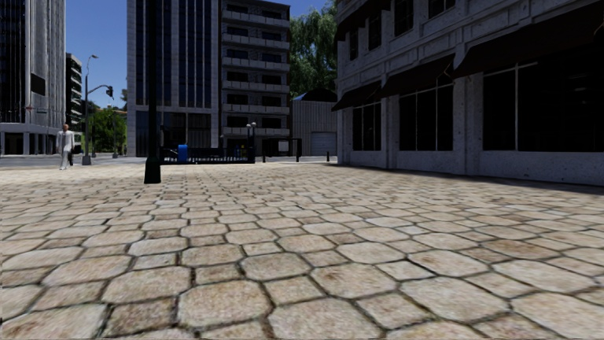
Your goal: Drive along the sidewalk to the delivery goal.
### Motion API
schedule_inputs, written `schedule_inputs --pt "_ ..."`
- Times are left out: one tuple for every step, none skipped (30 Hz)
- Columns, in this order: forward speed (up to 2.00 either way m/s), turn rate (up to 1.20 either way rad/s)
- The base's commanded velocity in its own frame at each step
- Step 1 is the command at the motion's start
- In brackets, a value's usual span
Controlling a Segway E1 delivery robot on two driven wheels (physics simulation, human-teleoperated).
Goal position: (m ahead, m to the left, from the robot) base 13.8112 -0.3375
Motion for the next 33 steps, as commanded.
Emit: schedule_inputs --pt "2.0 0.0" --pt "2.0 0.0" --pt "2.0 0.0" --pt "2.0 0.0" --pt "2.0 0.0" --pt "2.0 0.0" --pt "2.0 0.0" --pt "2.0 0.0" --pt "2.0 0.0" --pt "2.0 0.0" --pt "2.0 0.0" --pt "2.0 0.0" --pt "2.0 0.0" --pt "2.0 0.0" --pt "2.0 0.0" --pt "2.0 0.0" --pt "2.0 0.0" --pt "2.0 0.0" --pt "2.0 0.0" --pt "2.0 0.0" --pt "2.0 0.0" --pt "2.0 0.0" --pt "2.0 0.0" --pt "2.0 0.0" --pt "2.0 0.0" --pt "2.0 0.0" --pt "2.0 0.0" --pt "2.0 0.0" --pt "2.0 0.0" --pt "2.0 0.0" --pt "2.0 0.0" --pt "2.0 0.0" --pt "2.0 0.0"
